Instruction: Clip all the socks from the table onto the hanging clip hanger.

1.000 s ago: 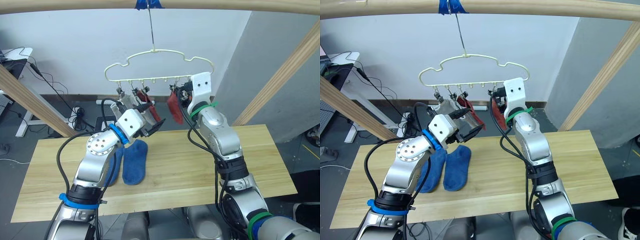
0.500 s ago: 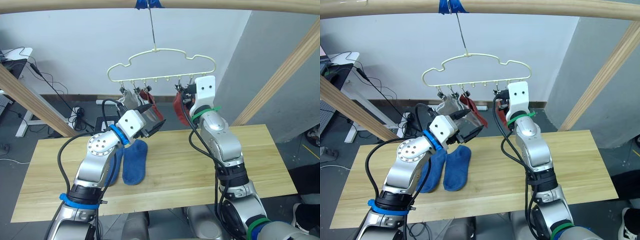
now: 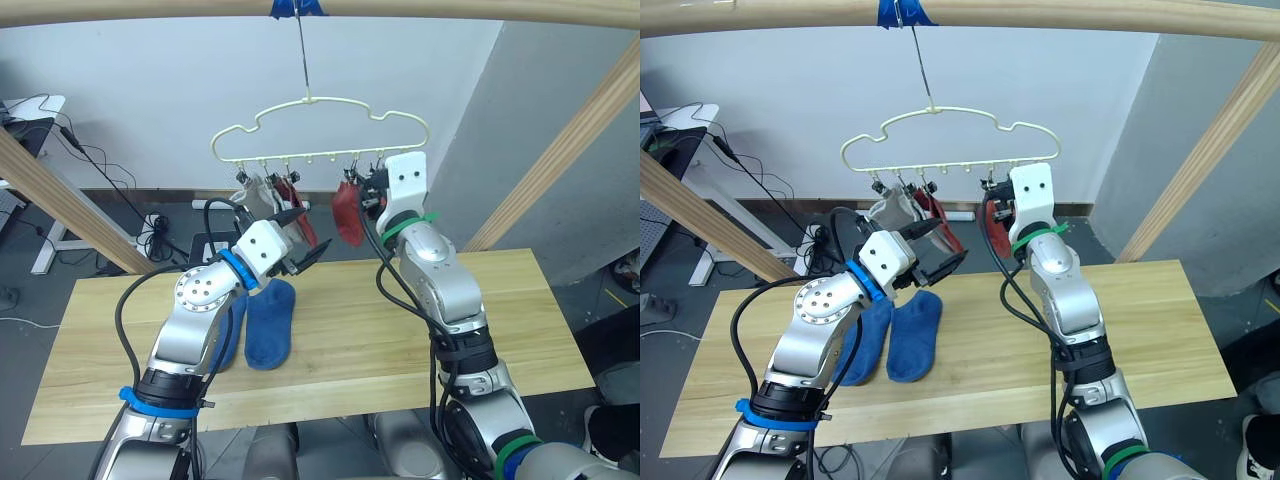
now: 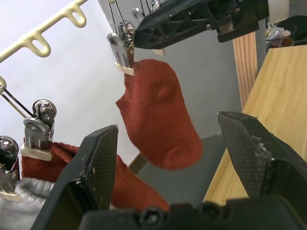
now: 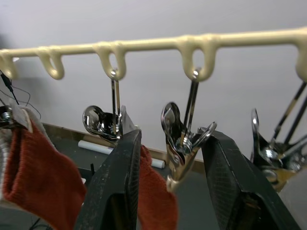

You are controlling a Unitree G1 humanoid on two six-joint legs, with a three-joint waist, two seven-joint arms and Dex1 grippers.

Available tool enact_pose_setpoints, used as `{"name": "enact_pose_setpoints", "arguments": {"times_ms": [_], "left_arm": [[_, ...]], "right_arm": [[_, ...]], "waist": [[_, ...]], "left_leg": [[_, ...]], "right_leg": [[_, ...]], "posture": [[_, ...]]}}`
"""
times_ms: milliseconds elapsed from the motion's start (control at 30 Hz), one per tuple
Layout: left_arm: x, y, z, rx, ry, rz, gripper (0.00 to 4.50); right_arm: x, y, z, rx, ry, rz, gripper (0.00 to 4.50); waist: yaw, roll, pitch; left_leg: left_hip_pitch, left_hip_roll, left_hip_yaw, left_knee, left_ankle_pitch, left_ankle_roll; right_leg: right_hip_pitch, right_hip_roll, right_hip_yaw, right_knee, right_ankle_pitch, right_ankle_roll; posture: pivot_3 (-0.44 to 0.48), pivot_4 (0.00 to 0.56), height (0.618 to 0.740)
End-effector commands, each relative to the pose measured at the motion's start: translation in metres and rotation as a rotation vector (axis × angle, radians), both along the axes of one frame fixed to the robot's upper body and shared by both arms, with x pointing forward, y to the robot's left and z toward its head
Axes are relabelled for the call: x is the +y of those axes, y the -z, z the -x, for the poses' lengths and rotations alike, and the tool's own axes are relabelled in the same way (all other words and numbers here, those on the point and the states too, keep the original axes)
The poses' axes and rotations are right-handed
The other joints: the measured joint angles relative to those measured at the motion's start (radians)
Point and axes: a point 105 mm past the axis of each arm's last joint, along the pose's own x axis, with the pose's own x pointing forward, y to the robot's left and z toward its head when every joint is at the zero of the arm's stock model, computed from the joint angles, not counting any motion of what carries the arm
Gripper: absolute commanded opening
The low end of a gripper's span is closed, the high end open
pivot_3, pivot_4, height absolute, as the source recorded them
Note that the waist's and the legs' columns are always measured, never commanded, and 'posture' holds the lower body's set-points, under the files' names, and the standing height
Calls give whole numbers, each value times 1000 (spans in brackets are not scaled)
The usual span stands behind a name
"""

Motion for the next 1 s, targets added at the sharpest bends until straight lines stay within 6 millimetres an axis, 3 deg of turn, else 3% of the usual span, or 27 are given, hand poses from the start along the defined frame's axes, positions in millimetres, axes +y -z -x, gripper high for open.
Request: {"name": "enact_pose_setpoints", "arguments": {"times_ms": [33,433,967,1000], "left_arm": [[-3,-7,4,-43,18,-6,3675],[-2,-5,4,-39,12,-11,3675],[-2,-5,5,-36,9,-10,3675],[-2,-4,5,-36,9,-11,3675]], "right_arm": [[11,-21,5,-78,-51,-8,1936],[19,-21,2,-71,-80,-11,1936],[13,-19,1,-68,-51,-12,1936],[13,-19,1,-68,-50,-13,1748]], "waist": [[0,0,0],[0,0,0],[0,0,0],[0,0,0]], "left_leg": [[0,0,0,0,0,0],[0,0,0,0,0,0],[0,0,0,0,0,0],[0,0,0,0,0,0]], "right_leg": [[0,0,0,0,0,0],[0,0,0,0,0,0],[0,0,0,0,0,0],[0,0,0,0,0,0]], "posture": [[-174,199,740],[-168,198,740],[-170,198,740],[-170,198,740]]}}
